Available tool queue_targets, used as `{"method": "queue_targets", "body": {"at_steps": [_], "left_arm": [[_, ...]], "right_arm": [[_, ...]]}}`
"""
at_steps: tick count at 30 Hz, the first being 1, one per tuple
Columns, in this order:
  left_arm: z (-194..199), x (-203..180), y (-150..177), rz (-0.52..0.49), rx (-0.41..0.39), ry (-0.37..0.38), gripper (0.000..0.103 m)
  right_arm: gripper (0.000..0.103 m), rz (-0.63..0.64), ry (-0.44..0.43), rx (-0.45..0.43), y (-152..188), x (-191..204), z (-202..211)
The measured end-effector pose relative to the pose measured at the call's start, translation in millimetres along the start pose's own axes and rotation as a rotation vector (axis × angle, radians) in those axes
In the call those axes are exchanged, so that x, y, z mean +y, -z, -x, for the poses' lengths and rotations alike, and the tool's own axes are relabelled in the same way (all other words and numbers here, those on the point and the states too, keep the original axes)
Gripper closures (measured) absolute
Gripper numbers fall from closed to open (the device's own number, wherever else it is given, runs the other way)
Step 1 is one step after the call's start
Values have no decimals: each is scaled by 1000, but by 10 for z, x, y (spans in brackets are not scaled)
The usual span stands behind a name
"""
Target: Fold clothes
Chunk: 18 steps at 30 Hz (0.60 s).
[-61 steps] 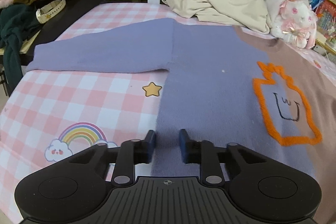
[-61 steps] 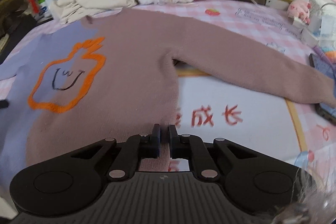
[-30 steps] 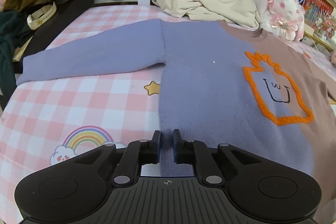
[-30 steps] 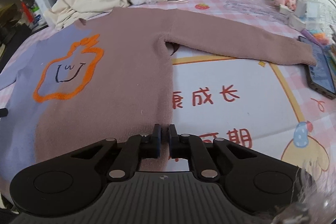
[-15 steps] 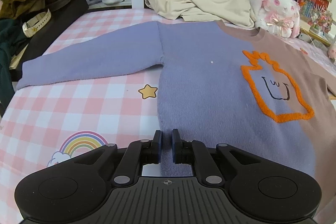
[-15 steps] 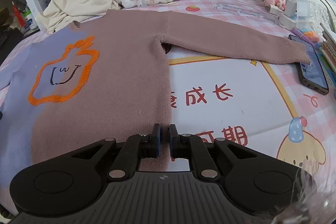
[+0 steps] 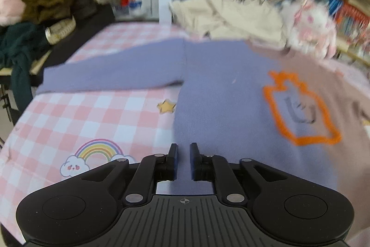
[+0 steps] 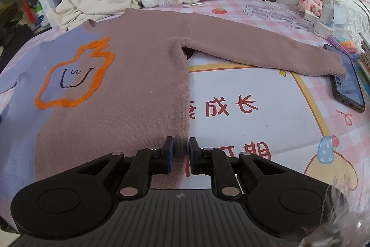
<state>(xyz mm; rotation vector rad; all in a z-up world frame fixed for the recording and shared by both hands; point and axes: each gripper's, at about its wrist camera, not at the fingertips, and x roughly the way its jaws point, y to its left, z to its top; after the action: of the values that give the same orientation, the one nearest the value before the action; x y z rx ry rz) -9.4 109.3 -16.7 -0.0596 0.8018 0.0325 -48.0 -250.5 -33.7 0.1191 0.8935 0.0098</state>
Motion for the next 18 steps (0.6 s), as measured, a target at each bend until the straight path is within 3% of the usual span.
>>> {"method": "queue_targets", "body": {"at_steps": [2,4,6,8,10,11,12,18], "left_arm": [[99,-91,37,5,-15,-5,89],[187,-187,82,17,-22,-5,83],[253,-279,136,31,-25,1,69],[319,-405,197,27,-24,11,55],[394,-525,255,21,-28,17,38],[441,-577,283,23,-34,13,22],[488,-629,310,26,-40,9,15],[619,-886,454,-13,-48,28,9]], "right_arm": [[68,10,-10,-7,2,-1,38],[60,27,-21,-34,-1,6,102],[53,46,-27,-57,1,16,165],[32,55,-17,-77,18,25,232],[20,66,-9,-105,53,24,304],[17,73,0,-116,74,27,336],[13,82,10,-122,95,34,357],[4,148,32,-118,233,105,413]]}}
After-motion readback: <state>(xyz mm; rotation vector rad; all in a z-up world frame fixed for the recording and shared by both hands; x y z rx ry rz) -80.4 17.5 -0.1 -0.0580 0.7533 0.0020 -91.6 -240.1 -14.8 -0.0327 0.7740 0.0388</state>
